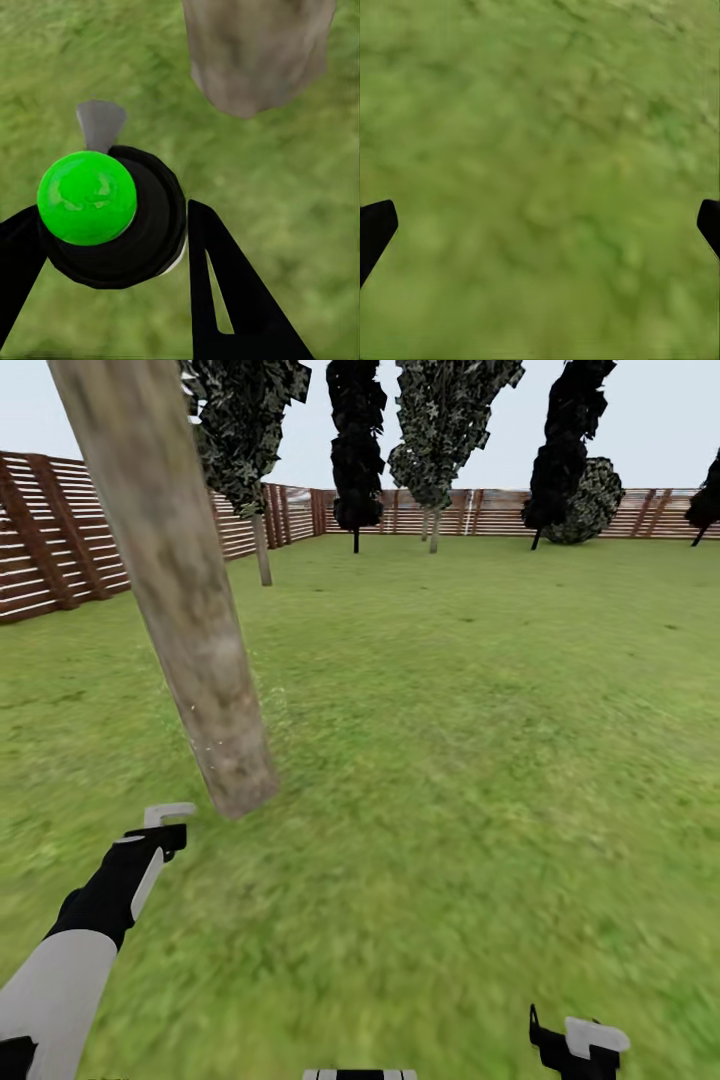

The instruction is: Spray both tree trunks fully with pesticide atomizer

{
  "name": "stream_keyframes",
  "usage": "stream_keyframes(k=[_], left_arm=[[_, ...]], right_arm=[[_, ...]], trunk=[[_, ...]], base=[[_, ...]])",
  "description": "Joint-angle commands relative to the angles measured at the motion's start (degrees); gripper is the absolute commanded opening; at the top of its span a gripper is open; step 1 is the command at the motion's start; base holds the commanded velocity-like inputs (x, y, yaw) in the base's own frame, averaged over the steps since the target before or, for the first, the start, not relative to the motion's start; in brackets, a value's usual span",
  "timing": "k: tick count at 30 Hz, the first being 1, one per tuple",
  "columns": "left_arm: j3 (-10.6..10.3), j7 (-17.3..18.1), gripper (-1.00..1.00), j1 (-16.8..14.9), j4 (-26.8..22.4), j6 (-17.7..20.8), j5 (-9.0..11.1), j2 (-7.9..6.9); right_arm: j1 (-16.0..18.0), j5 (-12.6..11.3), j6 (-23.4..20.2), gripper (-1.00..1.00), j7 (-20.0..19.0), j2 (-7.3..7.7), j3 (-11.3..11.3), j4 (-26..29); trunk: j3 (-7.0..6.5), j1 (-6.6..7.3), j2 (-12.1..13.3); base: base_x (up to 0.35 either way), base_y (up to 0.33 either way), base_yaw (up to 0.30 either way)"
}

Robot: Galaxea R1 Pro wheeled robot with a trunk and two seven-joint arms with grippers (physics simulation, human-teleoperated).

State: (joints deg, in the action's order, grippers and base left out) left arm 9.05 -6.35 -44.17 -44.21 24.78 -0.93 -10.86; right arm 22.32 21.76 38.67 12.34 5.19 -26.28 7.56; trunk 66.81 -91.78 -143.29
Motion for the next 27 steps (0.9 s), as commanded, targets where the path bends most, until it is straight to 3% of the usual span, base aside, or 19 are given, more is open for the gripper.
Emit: stream_keyframes(k=[1, 9, 14, 18, 20, 21, 23, 24, 25, 27], left_arm=[[0.00, 0.01, -1.00, -0.01, 0.00, 0.00, -0.01, 0.01], [-0.07, 0.02, -1.00, 0.04, 0.21, -0.08, 0.15, 0.92], [-0.16, 0.07, -1.00, 0.02, -0.23, -0.08, 0.22, 1.43], [-0.65, 0.36, -1.00, -0.19, -3.98, 0.42, -0.09, 4.24], [-0.37, 0.42, -1.00, -0.69, -4.32, 0.76, -0.26, 2.94], [-0.25, 0.63, -1.00, -0.91, -4.44, 0.91, -0.15, 0.47], [-0.44, 0.89, -1.00, -0.88, -4.95, 1.02, 0.17, -2.31], [-0.65, 1.03, -1.00, -0.83, -5.22, 1.04, 0.18, -2.59], [-2.18, 1.09, -1.00, -0.95, -5.78, 1.16, 0.15, -1.06], [-4.45, 1.10, -1.00, -1.45, -7.70, 2.76, 0.24, 0.29]], right_arm=[[0.00, 0.02, 0.00, 1.00, -0.02, 0.00, 0.00, 0.00], [0.00, 0.03, 0.00, 1.00, -0.03, 0.00, 0.00, 0.00], [0.00, -0.05, 0.00, 1.00, 0.05, 0.08, -0.08, 0.08], [0.00, -0.06, 0.00, 1.00, 0.05, 0.09, -0.09, 0.17], [0.00, -0.06, 0.00, 1.00, 0.05, 0.16, -0.09, 0.17], [0.00, -0.06, 0.00, 1.00, 0.05, 0.17, -0.09, 0.18], [0.00, -0.06, 0.00, 1.00, 0.05, 0.17, -0.09, 0.18], [0.00, -0.06, 0.00, 1.00, 0.05, 0.18, -0.09, 0.18], [0.00, -0.06, 0.00, 1.00, 0.05, 0.19, -0.09, 0.18], [0.00, -0.06, 0.00, 1.00, 0.05, 0.28, -0.09, 0.18]], trunk=[[0.00, 0.00, 0.00], [0.00, 0.00, 0.00], [0.00, 0.00, 0.00], [0.00, 0.00, 0.00], [0.00, 0.00, 0.00], [0.00, 0.00, 0.00], [0.00, 0.00, 0.00], [0.00, 0.00, 0.00], [0.00, 0.00, 0.00], [0.00, 0.00, 0.00]], base=[[0.164, -0.234, 0.278], [0.162, -0.236, 0.233], [0.162, -0.236, 0.046], [0.097, -0.128, 0.001], [0.006, -0.007, 0.000], [0.001, -0.002, 0.000], [0.000, -0.001, 0.000], [0.000, 0.000, 0.000], [0.000, 0.000, 0.000], [0.000, 0.000, 0.000]])
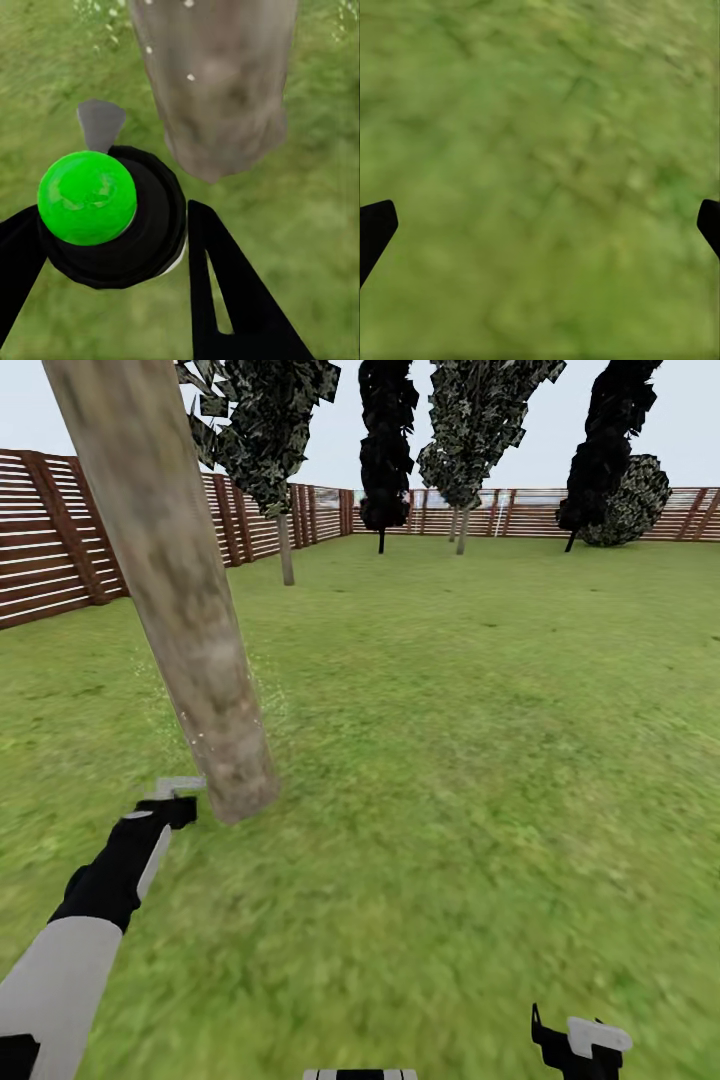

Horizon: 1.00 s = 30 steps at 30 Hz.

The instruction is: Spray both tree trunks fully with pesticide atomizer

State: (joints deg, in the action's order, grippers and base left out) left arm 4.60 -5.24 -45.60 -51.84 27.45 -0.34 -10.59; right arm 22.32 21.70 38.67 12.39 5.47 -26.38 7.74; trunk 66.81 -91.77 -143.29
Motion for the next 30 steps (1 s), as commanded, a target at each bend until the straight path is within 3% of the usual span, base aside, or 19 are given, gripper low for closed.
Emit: stream_keyframes(k=[1, 3, 6, 8, 10, 11, 15, 17, 19, 21, 24, 27, 29, 30], left_arm=[[-0.85, 0.13, -1.00, -1.23, -1.66, 3.38, -0.17, 0.12], [-1.13, 3.46, -1.00, -4.08, -2.70, 7.30, -0.47, -1.39], [-1.30, 10.61, -1.00, -8.18, -3.36, 10.96, -0.19, -7.55], [-1.85, 11.50, -1.00, -8.69, -6.17, 13.63, -0.19, -7.64], [-5.65, 11.88, -1.00, -8.96, -8.11, 15.70, -0.15, -6.54], [-7.12, 12.13, -1.00, -9.39, -10.07, 19.70, -0.14, -6.62], [-5.99, 14.87, -1.00, -11.04, -10.86, 22.62, -0.24, -9.98], [-6.19, 16.85, -1.00, -10.50, -10.86, 22.65, -0.40, -10.43], [-7.58, 17.14, -1.00, -9.90, -10.46, 22.55, -0.42, -9.38], [-10.93, 16.85, -1.00, -9.18, -10.45, 22.62, -0.73, -6.50], [-11.09, 16.39, -1.00, -9.12, -10.18, 22.63, -0.90, -6.73], [-8.80, 15.94, -1.00, -8.81, -9.79, 22.56, -0.95, -9.34], [-8.52, 15.59, -1.00, -6.90, -9.13, 22.23, -0.93, -9.30], [-8.46, 14.90, -1.00, -5.49, -8.84, 22.01, -0.91, -8.44]], right_arm=[[0.00, 0.01, 0.00, 1.00, 0.00, 0.04, 0.02, 0.00], [0.00, 0.01, 0.00, 1.00, 0.00, 0.06, 0.02, -0.01], [0.00, 0.01, 0.00, 1.00, 0.00, 0.07, 0.02, 0.00], [0.00, 0.01, 0.00, 1.00, 0.00, 0.07, 0.02, 0.00], [0.00, 0.01, 0.00, 1.00, 0.00, 0.17, 0.02, 0.00], [0.01, 0.01, 0.00, 1.00, 0.00, 0.23, 0.02, 0.00], [0.00, 0.01, 0.00, 1.00, 0.00, 0.24, 0.02, 0.00], [0.00, 0.01, 0.00, 1.00, 0.00, 0.25, 0.02, 0.00], [0.00, 0.01, 0.00, 1.00, 0.00, 0.25, 0.02, 0.00], [0.00, 0.01, 0.00, 1.00, 0.00, 0.25, 0.02, 0.00], [0.00, 0.01, 0.00, 1.00, 0.00, 0.25, 0.02, 0.00], [0.00, 0.01, 0.00, 1.00, 0.00, 0.25, 0.02, 0.00], [0.00, 0.01, 0.00, 1.00, 0.00, 0.25, 0.02, 0.00], [0.00, 0.01, 0.00, 1.00, 0.00, 0.25, 0.02, 0.00]], trunk=[[0.00, 0.00, 0.00], [0.00, 0.00, 0.00], [0.00, 0.00, 0.00], [0.00, 0.00, 0.00], [0.00, 0.00, 0.00], [0.00, 0.00, 0.00], [0.00, 0.00, 0.00], [0.00, 0.00, 0.00], [0.00, 0.00, 0.00], [0.00, 0.00, 0.00], [0.00, 0.00, 0.00], [0.00, 0.00, 0.00], [0.00, 0.00, 0.00], [0.00, 0.00, 0.00]], base=[[0.000, 0.000, 0.000], [0.000, 0.000, 0.000], [0.000, 0.000, 0.000], [0.000, 0.000, 0.000], [0.000, 0.000, 0.000], [0.000, 0.000, 0.000], [0.000, 0.000, 0.000], [0.000, 0.000, 0.000], [0.000, 0.000, 0.000], [0.000, 0.000, 0.000], [0.000, 0.000, 0.000], [0.000, 0.000, 0.000], [0.000, -0.067, 0.000], [0.000, -0.202, 0.000]])
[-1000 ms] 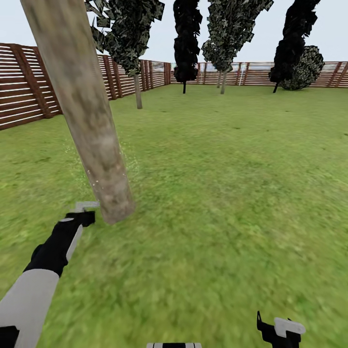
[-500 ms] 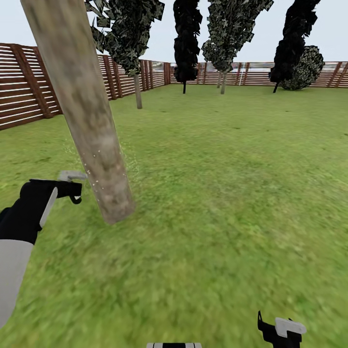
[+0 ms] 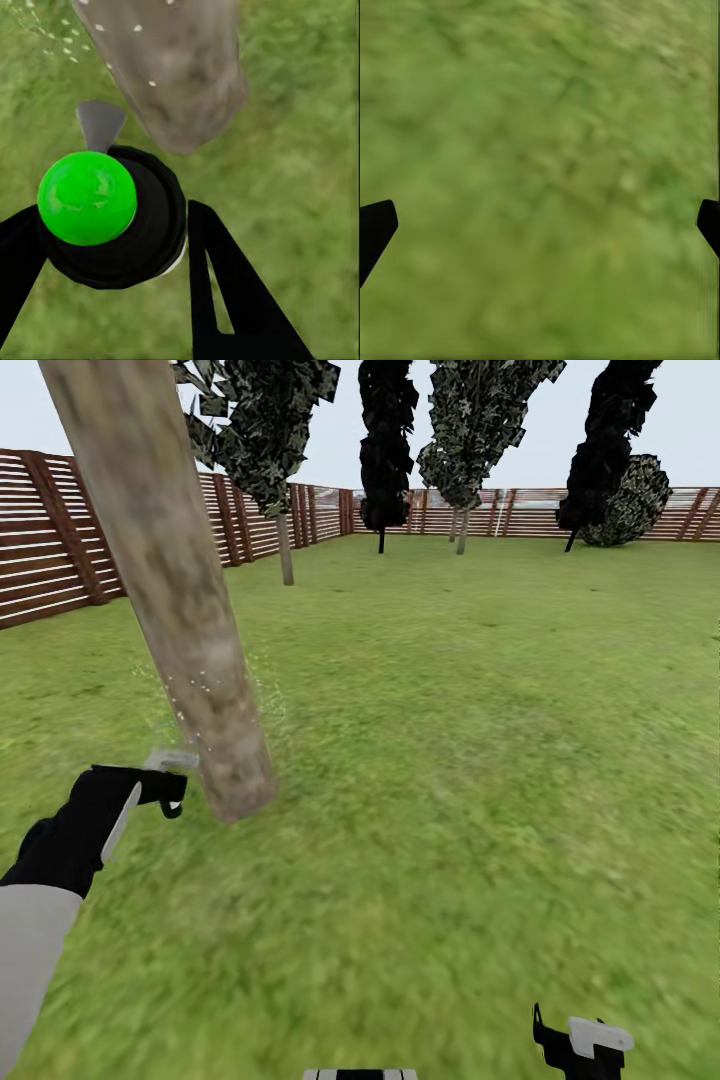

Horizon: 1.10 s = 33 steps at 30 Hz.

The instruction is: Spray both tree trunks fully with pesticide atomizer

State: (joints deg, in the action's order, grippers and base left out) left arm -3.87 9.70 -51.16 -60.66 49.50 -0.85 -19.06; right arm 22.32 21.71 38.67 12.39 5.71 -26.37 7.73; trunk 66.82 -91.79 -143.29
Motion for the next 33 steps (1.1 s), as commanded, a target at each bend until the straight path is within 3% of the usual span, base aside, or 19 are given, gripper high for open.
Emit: stream_keyframes(k=[1, 2, 5, 8, 9, 11, 15, 16, 18, 23, 26, 28, 30, 32, 33], left_arm=[[0.12, -0.70, -1.00, 0.55, 0.09, -0.12, -0.39, 1.07], [0.26, -2.20, -1.00, 0.85, 0.12, -0.16, -0.37, 2.22], [0.63, -5.63, -1.00, 1.04, 0.16, -0.06, -0.11, 2.94], [7.28, -6.22, -1.00, 1.14, 0.34, -0.20, -0.26, 2.69], [8.63, -6.24, -1.00, 1.17, 1.06, -0.29, -0.37, 2.49], [9.40, -6.36, -1.00, 1.19, 2.76, -0.35, -1.07, 2.33], [9.28, -6.85, -1.00, 1.15, 3.50, -0.37, -3.90, 3.23], [9.24, -7.98, -1.00, 1.15, 3.51, -0.34, -4.27, 4.25], [9.21, -9.74, -1.00, 1.11, 3.48, -0.30, -4.32, 4.69], [9.19, -10.38, -1.00, 1.15, 3.49, -0.28, -4.14, 4.89], [9.05, -10.32, -1.00, 1.15, 3.10, -0.34, -4.23, 8.12], [9.08, -10.31, -1.00, 1.15, 2.95, -0.37, -4.28, 8.74], [9.10, -10.31, -1.00, 1.15, 2.94, -0.37, -4.41, 8.58], [9.56, -10.47, -1.00, 1.20, 3.44, -0.37, -4.59, 7.48], [9.68, -10.74, -1.00, 1.22, 3.59, -0.37, -4.60, 5.75]], right_arm=[[0.00, 0.00, 0.00, 1.00, 0.00, 0.00, 0.00, 0.00], [0.00, 0.00, 0.00, 1.00, 0.00, 0.00, 0.00, 0.00], [0.01, 0.00, 0.00, 1.00, 0.00, 0.00, 0.00, 0.00], [0.00, 0.00, 0.00, 1.00, 0.00, -0.12, 0.00, 0.00], [0.00, 0.00, 0.00, 1.00, 0.00, -0.15, 0.00, 0.00], [0.00, 0.00, 0.00, 1.00, 0.00, -0.17, 0.00, 0.00], [0.00, 0.00, 0.00, 1.00, 0.00, -0.18, 0.00, 0.00], [0.00, 0.00, 0.00, 1.00, 0.00, -0.18, 0.00, -0.01], [0.00, 0.00, 0.00, 1.00, 0.00, -0.18, 0.00, -0.02], [0.00, 0.00, 0.00, 1.00, 0.00, -0.18, 0.00, -0.08], [0.00, 0.00, 0.00, 1.00, 0.00, -0.18, 0.00, -0.08], [0.01, 0.00, 0.00, 1.00, 0.00, -0.18, 0.00, -0.07], [0.00, 0.00, 0.00, 1.00, 0.00, -0.18, 0.00, -0.08], [0.00, 0.00, 0.00, 1.00, 0.00, -0.18, 0.00, -0.09], [0.00, 0.00, 0.00, 1.00, 0.00, -0.18, 0.00, -0.09]], trunk=[[-0.01, 0.01, -0.01], [-0.01, 0.01, -0.01], [-0.01, 0.01, -0.01], [-0.01, 0.01, -0.01], [-0.01, 0.01, -0.01], [-0.01, 0.01, -0.01], [-0.01, 0.01, -0.01], [-0.01, 0.01, -0.01], [-0.01, 0.01, -0.01], [-0.01, 0.01, -0.01], [-0.01, 0.01, -0.01], [-0.01, 0.01, -0.01], [-0.01, 0.01, -0.01], [-0.01, 0.01, -0.01], [-0.01, 0.01, -0.01]], base=[[0.000, -0.235, 0.000], [0.000, -0.255, 0.000], [0.000, -0.265, 0.000], [0.012, -0.269, 0.110], [0.097, -0.269, 0.246], [0.129, -0.264, 0.264], [0.180, -0.241, 0.277], [0.198, -0.231, 0.278], [0.199, -0.231, 0.276], [0.187, -0.233, 0.116], [0.120, -0.254, 0.005], [0.097, -0.263, 0.000], [0.091, -0.264, 0.000], [0.019, -0.270, 0.000], [0.005, -0.273, 0.000]])
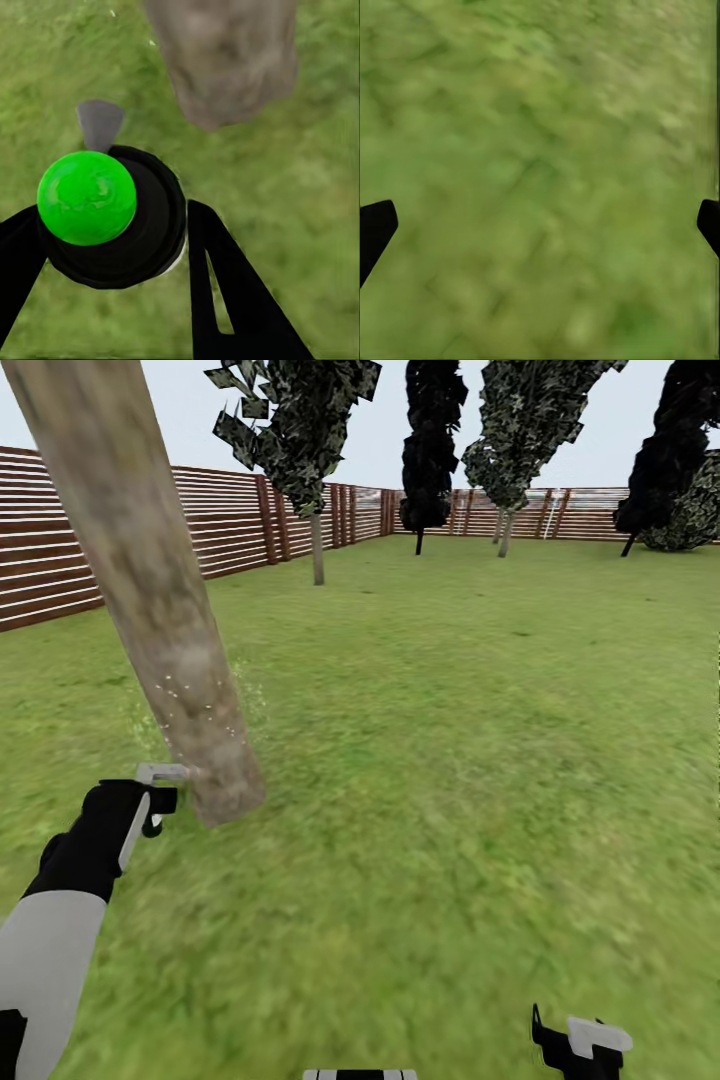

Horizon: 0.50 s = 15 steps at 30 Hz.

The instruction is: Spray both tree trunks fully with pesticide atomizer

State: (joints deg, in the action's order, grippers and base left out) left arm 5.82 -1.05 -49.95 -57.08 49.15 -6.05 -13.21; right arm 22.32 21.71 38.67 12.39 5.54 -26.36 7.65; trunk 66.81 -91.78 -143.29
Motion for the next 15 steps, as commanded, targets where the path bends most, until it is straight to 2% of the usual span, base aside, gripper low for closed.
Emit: stream_keyframes(k=[1, 3, 5, 6, 8, 10, 13, 15], left_arm=[[0.02, -0.09, -1.00, 0.02, 0.11, -0.02, 0.60, -1.06], [0.00, -0.16, -1.00, 0.46, 0.16, -0.02, 0.69, -1.78], [-0.08, -0.18, -1.00, 0.98, 0.14, -0.02, 0.96, -1.51], [-0.14, -0.18, -1.00, 1.12, 0.13, -0.02, 1.13, -1.11], [-0.23, -0.25, -1.00, 1.22, -0.07, -0.02, 0.74, 1.20], [-0.08, -0.27, -1.00, 1.19, -0.26, -0.02, 0.64, 1.40], [0.14, -0.27, -1.00, 1.22, -0.06, -0.02, 0.55, 0.65], [0.15, -0.27, -1.00, 1.59, 0.16, -0.02, 0.58, -0.85]], right_arm=[[0.00, 0.00, 0.00, 1.00, 0.00, 0.00, 0.00, 0.00], [0.01, 0.00, 0.00, 1.00, 0.00, 0.00, 0.00, 0.00], [0.00, 0.00, 0.00, 1.00, 0.00, 0.00, 0.00, 0.00], [0.00, 0.00, 0.00, 1.00, 0.00, 0.00, 0.00, 0.00], [0.00, 0.00, 0.00, 1.00, 0.00, 0.00, 0.00, 0.00], [0.00, 0.00, 0.00, 1.00, 0.00, 0.00, 0.02, 0.00], [0.00, 0.00, 0.00, 1.00, -0.06, -0.08, 0.01, 0.00], [0.00, 0.00, 0.00, 1.00, -0.07, -0.09, 0.00, 0.00]], trunk=[[0.00, 0.00, 0.00], [0.00, 0.00, 0.00], [0.00, 0.00, 0.00], [0.00, 0.00, 0.00], [0.00, 0.00, 0.00], [0.00, 0.00, 0.00], [0.00, 0.00, 0.00], [0.00, 0.00, 0.00]], base=[[0.003, -0.273, 0.045], [0.001, -0.273, 0.165], [0.000, -0.274, 0.258], [0.000, -0.274, 0.270], [0.000, -0.274, 0.275], [0.000, -0.274, 0.277], [0.058, -0.274, 0.268], [0.128, -0.274, 0.109]])
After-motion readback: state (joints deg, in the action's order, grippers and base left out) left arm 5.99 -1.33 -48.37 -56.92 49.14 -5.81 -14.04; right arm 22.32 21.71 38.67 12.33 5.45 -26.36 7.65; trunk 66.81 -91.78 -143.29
